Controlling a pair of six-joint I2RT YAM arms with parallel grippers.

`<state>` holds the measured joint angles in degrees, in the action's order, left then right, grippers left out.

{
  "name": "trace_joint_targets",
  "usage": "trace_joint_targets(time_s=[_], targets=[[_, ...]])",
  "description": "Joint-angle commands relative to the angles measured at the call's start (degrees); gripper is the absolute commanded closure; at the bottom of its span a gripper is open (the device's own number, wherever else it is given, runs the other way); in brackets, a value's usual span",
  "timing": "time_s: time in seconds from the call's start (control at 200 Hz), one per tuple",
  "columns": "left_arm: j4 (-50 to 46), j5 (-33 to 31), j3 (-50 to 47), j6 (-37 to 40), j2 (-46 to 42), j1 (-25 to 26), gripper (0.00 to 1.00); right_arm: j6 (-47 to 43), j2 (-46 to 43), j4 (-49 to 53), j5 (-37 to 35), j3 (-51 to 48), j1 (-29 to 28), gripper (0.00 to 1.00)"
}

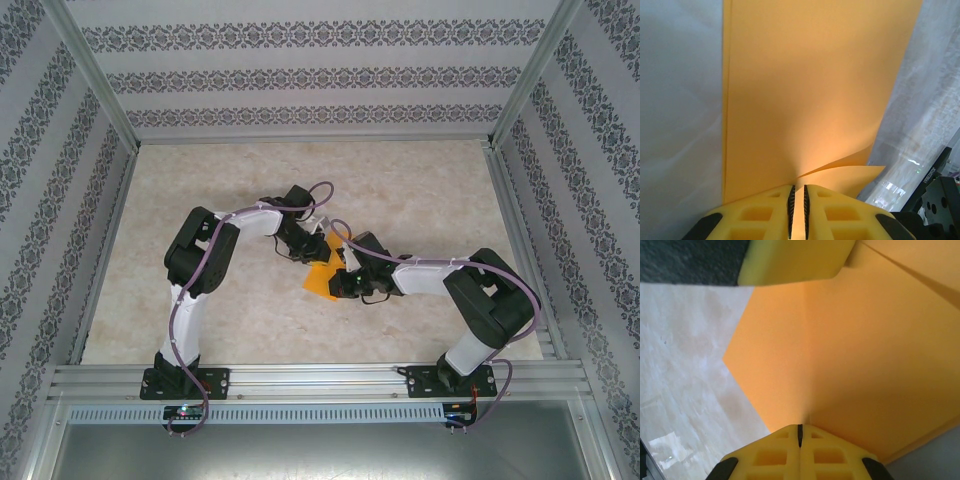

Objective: Fold a paper plane with a square sheet of paper (pick it up from the middle)
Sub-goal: Fold the triangle a second time at the center of the table.

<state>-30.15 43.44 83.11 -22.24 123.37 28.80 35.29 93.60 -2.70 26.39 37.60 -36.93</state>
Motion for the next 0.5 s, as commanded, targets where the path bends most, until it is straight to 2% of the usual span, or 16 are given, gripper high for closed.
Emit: trace_joint_targets(time_s=[0.0, 0.275, 0.495], targets=[[-2.0, -5.8, 2.3, 1.2, 2.0, -1.7, 0.81, 0.5, 1.7, 10.7, 0.5, -3.5, -1.7, 0.98], [-4.1, -4.8, 6.7, 0.6, 0.6, -1.9, 0.81, 0.5, 1.5, 10.6, 0.8, -3.2, -1.7, 0.97], [-4.6, -4.6, 3.9, -0.2, -4.8, -1.6, 0.8, 0.1, 1.3, 11.2, 0.8, -1.7, -1.7, 0.98]])
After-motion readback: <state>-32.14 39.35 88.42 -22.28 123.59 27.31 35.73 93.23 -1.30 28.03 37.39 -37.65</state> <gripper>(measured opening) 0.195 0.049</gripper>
